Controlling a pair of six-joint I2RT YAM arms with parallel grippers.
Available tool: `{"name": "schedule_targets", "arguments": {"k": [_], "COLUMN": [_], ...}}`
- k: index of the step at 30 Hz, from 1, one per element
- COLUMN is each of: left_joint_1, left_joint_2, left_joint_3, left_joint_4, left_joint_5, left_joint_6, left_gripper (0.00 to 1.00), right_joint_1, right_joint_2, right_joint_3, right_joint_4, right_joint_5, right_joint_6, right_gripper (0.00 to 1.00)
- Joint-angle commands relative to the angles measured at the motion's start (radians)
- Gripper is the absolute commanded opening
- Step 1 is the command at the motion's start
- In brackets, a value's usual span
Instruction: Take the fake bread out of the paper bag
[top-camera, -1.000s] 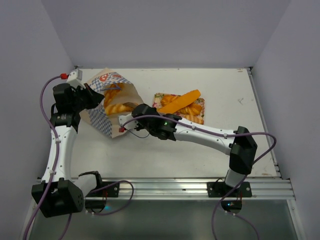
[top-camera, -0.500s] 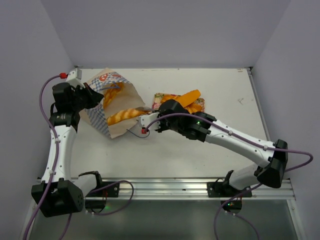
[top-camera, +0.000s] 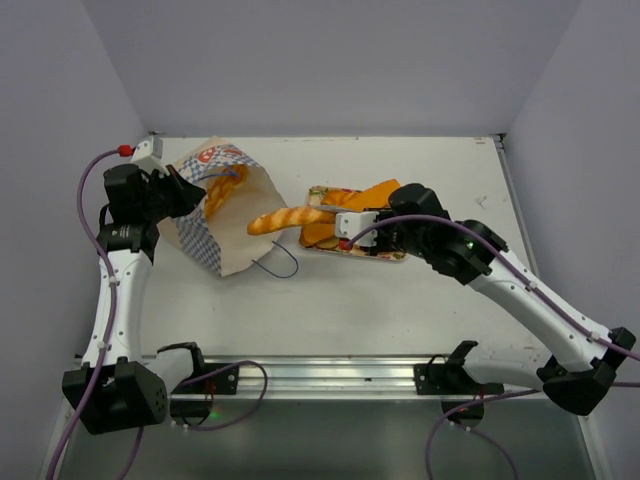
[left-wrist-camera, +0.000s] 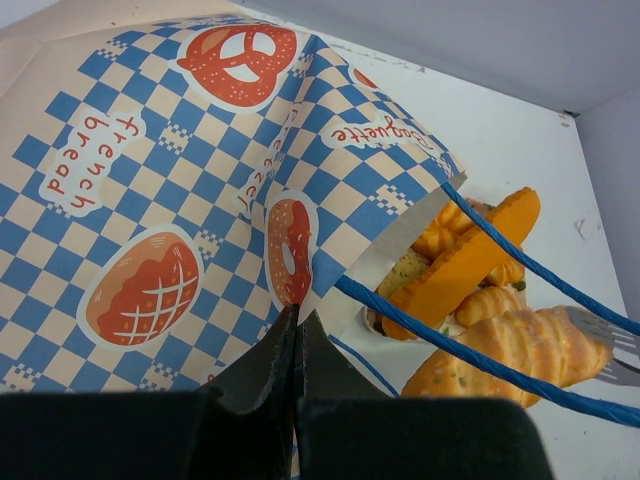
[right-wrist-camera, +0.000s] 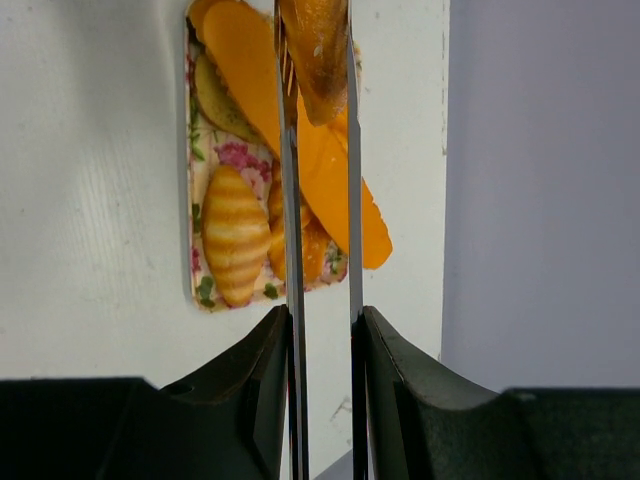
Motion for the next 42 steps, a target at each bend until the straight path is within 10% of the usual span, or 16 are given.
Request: {"name": "schedule_targets", "arguments": {"k": [1, 22, 42], "left_joint_1": [0.008, 0.008, 0.008], "left_joint_2": [0.002, 0.0, -0.007], "left_joint_3": [0.049, 0.023, 0.0], "left_joint_4": [-0.004, 0.022, 0.059], "left_joint_5": [0.004, 0.038, 0.062], "left_joint_6": [0.023, 0.02, 0.015], "left_gripper": [0.0, 0.0, 0.0], "right_joint_1": [-0.064, -0.296, -0.54], "right_joint_2": [-0.076, -0.234, -0.172], "right_joint_3": [-0.009, -0.231, -0.309], "right_joint_4": [-0.036, -0.015, 0.197], "right_joint_5": [-0.032, 0.082, -0.134], "right_joint_6": [-0.02, -0.143, -0.143], "right_gripper": [0.0, 0.0, 0.0]}}
